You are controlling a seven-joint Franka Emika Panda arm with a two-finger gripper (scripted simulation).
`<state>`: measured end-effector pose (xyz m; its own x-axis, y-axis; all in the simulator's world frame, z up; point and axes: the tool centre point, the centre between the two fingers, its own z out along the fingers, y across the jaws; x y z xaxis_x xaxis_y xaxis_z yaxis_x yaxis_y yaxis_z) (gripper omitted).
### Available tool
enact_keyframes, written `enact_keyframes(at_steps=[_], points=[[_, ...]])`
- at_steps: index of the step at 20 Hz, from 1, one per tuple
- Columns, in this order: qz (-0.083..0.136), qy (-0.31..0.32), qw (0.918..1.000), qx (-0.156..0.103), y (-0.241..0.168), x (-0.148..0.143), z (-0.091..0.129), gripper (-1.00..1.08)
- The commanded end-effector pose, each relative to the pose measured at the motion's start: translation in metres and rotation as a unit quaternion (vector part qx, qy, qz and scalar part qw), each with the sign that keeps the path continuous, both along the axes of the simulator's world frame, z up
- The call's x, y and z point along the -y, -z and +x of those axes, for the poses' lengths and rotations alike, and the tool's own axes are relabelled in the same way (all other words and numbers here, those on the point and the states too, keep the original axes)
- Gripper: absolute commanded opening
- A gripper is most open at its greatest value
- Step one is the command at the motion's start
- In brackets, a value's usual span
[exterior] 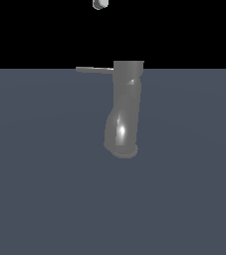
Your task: Turn on the faucet by rotating a designated handle.
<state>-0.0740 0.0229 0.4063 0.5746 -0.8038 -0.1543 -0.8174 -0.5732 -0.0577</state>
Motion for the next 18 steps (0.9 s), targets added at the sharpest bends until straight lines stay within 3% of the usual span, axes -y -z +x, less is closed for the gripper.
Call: enact_keyframes(at_steps=[1,9,18], points=[[-0.003,0.032,0.9995,-0.006,0.009,-0.004,0.012,-1.00],[-0.018,0.133,0.9908,-0.020,0.039,-0.016,0.047,-1.00],[-0.043,0.243,0.9687,-0.026,0.075,-0.031,0.083,-1.00]])
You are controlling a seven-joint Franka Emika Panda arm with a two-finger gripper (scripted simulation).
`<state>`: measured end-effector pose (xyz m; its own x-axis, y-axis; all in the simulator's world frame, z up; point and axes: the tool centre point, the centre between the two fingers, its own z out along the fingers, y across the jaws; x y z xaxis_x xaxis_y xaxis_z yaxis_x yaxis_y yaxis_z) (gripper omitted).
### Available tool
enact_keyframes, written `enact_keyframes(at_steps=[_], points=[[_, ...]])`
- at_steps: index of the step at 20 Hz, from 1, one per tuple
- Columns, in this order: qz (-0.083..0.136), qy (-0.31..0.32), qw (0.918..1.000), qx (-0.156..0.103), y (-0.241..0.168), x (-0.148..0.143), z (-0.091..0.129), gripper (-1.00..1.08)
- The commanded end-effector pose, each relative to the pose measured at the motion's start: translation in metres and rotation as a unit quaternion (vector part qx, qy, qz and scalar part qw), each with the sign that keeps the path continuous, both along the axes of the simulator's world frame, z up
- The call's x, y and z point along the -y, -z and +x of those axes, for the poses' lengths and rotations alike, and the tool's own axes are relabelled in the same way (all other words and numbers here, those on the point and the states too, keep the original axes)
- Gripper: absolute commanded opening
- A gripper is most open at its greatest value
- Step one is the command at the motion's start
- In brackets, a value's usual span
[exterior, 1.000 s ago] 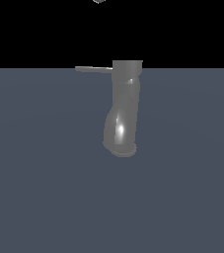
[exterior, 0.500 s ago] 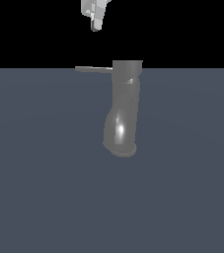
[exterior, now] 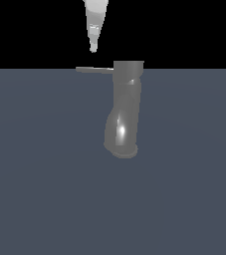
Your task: Turn on the faucet by rotating a designated handle.
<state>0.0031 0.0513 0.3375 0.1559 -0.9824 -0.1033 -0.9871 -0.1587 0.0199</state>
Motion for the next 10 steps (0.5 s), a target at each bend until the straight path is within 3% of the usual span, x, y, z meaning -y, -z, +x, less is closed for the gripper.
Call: enact_keyframes(at_steps=[1,10], points=[[-0.009,0.032,0.9995,-0.001,0.010,-0.004,0.010,-1.00],[-0.037,0.121,0.9919,0.004,0.039,-0.018,0.037,-1.00]])
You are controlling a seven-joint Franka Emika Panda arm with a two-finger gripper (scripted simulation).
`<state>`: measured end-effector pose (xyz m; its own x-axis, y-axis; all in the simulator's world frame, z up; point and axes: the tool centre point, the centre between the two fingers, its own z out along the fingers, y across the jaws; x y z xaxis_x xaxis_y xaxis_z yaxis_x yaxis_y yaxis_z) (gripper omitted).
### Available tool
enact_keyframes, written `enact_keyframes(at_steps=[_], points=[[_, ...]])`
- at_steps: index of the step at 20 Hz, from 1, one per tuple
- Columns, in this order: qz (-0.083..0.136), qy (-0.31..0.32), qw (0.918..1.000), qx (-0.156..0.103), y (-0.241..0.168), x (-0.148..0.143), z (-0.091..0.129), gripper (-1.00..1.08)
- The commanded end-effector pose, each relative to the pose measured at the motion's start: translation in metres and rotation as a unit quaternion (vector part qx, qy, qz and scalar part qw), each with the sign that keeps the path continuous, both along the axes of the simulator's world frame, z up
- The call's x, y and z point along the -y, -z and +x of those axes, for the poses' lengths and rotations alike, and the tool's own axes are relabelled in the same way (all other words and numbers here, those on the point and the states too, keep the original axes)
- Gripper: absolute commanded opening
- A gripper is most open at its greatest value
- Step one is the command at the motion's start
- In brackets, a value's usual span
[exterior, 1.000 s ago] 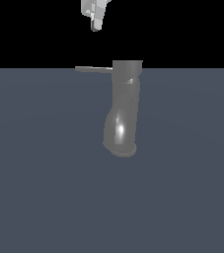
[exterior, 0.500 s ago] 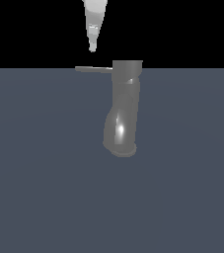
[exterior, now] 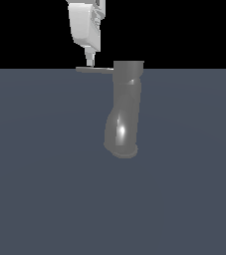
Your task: Turn on the faucet by rotating a designated handle.
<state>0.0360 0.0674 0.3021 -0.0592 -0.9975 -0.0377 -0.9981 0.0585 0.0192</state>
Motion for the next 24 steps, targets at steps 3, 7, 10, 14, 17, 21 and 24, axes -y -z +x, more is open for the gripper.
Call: enact_keyframes(at_steps=[3,7,10,14,17,21,24], points=[[-0.011,0.032,0.9994,0.004,0.010,-0.005,0.009,-1.00],[-0.017,0.049,0.9987,0.006,0.015,-0.008,0.014,-1.00],[-0.019,0.055,0.9983,0.007,0.017,-0.009,0.016,-1.00],[-0.020,0.056,0.9982,0.007,0.018,-0.009,0.016,-1.00],[-0.020,0.055,0.9983,0.007,0.018,-0.009,0.014,-1.00],[-0.020,0.055,0.9983,0.007,0.018,-0.010,0.004,-1.00],[-0.020,0.055,0.9983,0.007,0.018,-0.011,-0.004,-1.00]])
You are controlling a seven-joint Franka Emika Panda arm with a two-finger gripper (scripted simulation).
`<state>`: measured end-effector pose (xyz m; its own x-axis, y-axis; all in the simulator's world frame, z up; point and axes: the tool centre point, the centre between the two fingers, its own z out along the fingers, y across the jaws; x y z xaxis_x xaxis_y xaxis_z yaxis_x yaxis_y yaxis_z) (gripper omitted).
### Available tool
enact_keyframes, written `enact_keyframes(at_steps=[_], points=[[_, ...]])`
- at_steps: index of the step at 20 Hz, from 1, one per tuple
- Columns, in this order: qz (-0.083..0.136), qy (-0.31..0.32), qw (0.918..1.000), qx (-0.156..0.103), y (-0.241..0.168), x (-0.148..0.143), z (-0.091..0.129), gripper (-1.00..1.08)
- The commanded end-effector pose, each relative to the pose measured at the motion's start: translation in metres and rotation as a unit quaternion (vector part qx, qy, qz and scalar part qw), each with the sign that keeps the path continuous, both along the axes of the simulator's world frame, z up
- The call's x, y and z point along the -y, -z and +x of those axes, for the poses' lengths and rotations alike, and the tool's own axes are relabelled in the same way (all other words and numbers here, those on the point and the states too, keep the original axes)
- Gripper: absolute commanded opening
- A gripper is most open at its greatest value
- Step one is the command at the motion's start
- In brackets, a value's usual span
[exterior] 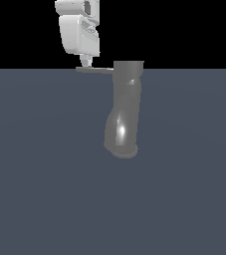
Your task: Turn on the faucet by rotating a designated handle.
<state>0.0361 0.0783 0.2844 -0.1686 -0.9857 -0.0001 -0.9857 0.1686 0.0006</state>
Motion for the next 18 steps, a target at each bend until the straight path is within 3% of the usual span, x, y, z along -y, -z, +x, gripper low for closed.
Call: enact_keyframes(at_steps=[1,18], points=[[0.000,0.000,1.0000,0.000,0.000,-0.001,-0.006,-1.00],[0.000,0.000,1.0000,0.000,0.000,-0.005,-0.050,-1.00]])
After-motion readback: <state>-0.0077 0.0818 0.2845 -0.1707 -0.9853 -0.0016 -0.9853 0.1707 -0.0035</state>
